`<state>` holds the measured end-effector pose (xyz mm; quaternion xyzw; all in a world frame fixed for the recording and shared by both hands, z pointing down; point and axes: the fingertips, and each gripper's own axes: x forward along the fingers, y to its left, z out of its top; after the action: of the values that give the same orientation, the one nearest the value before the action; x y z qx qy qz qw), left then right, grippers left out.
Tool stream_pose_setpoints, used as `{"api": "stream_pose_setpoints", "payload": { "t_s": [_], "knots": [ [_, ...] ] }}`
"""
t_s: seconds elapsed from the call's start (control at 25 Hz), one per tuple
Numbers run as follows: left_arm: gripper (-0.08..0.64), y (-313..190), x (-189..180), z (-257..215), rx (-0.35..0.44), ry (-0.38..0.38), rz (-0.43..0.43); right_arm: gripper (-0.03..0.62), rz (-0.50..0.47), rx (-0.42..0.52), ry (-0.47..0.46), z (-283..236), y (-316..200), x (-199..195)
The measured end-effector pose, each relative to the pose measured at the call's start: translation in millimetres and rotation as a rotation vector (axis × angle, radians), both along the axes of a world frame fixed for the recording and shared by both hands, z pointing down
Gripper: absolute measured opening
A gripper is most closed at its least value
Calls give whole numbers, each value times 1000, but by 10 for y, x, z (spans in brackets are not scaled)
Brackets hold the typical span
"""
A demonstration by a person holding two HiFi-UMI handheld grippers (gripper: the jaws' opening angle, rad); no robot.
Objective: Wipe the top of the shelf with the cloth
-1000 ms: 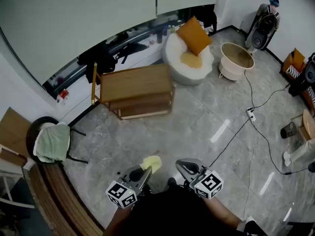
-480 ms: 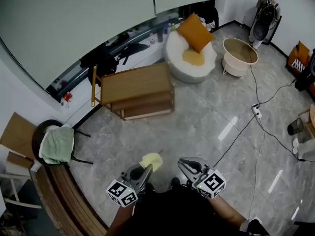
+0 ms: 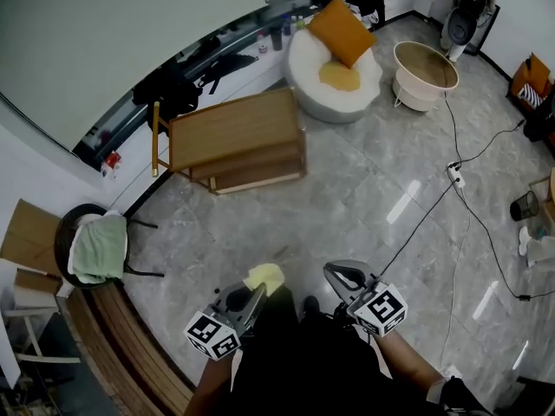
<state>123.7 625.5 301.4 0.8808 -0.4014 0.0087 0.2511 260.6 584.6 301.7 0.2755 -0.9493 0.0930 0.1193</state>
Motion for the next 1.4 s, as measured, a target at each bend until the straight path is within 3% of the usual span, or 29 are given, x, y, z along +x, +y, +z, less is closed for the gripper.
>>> {"api": "stream_pose_setpoints", "payload": {
  "t_s": [0.28,0.68,0.96,1.12,1.4],
  "knots": [
    [29,-570,-285,107,-16,16,21,29,3,9,62,-5,-523,-255],
    [29,-1639,-961,117,-18,74,42,29,96,0,105,-154,-1820,-731],
    [29,-2160,-1371,144,-5,114,54,29,117,44,135,-376,-2260,-979],
    [29,-2476,-1396,129,12,147,51,29,121,60,144,-398,-2539,-965],
    [29,-3072,-1208,256,-27,114,65,29,116,39,88,-186,-3290,-941]
  ]
}}
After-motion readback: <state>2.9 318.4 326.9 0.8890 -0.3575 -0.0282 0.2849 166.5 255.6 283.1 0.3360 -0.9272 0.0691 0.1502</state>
